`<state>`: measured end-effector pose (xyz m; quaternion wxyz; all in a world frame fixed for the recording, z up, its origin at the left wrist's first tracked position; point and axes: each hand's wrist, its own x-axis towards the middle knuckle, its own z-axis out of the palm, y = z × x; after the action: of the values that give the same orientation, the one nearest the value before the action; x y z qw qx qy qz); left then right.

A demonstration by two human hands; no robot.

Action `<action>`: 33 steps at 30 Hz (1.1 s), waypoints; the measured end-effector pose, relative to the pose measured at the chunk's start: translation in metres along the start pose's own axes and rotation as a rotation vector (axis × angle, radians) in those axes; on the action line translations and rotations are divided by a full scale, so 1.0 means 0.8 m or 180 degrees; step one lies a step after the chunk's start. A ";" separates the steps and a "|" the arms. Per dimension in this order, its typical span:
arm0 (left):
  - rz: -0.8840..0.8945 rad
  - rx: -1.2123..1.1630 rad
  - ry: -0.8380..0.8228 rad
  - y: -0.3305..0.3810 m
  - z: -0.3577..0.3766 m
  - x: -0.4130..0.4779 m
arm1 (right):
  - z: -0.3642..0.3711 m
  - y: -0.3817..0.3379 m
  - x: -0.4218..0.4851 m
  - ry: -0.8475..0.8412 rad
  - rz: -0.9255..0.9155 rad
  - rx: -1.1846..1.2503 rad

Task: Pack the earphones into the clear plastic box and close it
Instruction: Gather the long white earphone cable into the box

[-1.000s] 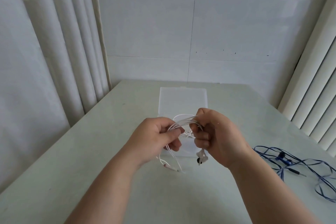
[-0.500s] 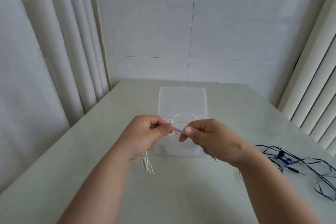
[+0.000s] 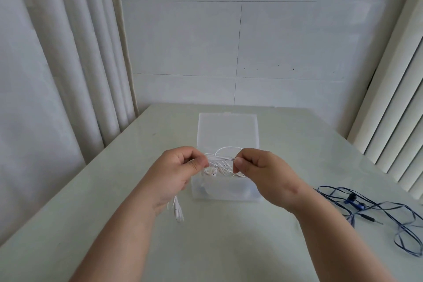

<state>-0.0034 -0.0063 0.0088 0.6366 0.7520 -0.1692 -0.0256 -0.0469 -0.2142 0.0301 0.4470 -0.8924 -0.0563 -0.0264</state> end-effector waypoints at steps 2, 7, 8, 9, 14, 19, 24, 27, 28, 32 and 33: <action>-0.0026 0.0101 -0.0147 0.001 0.002 -0.001 | 0.001 0.000 0.001 0.0176 -0.0038 0.0060; -0.0123 0.0133 -0.0541 0.000 0.008 -0.003 | 0.003 -0.002 0.001 0.0321 -0.0147 0.0058; -0.0148 0.0106 -0.0573 0.002 0.009 -0.004 | 0.003 -0.003 0.001 0.0327 -0.0116 0.0084; -0.0161 0.0067 -0.0591 0.003 0.009 -0.005 | 0.003 -0.003 0.001 0.0324 -0.0070 0.0101; -0.0185 -0.0149 -0.0641 0.006 0.008 -0.007 | 0.000 -0.005 0.000 0.0429 -0.0085 0.0069; -0.0376 -0.0152 -0.0738 0.007 0.010 -0.008 | 0.004 -0.002 0.002 0.0513 -0.0114 0.0088; -0.0368 -0.0571 -0.0440 0.004 0.012 -0.005 | 0.003 -0.001 0.005 0.0628 -0.0086 0.0164; -0.0255 -0.1294 -0.0286 0.005 0.014 -0.003 | 0.003 -0.002 0.004 0.0502 -0.0042 0.0147; -0.0221 -0.1481 -0.0183 0.007 0.015 -0.001 | 0.004 -0.002 0.003 0.0446 -0.0054 0.0099; -0.0111 -0.2051 0.0332 0.008 0.017 0.007 | 0.008 -0.003 0.003 0.0240 -0.0094 -0.0148; -0.0078 -0.2174 0.0416 0.008 0.017 0.009 | 0.009 -0.004 0.003 0.0212 -0.0093 -0.0133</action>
<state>-0.0017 -0.0220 0.0138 0.8606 0.4976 -0.1007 -0.0401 -0.0448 -0.2065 0.0284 0.4294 -0.8992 -0.0538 -0.0637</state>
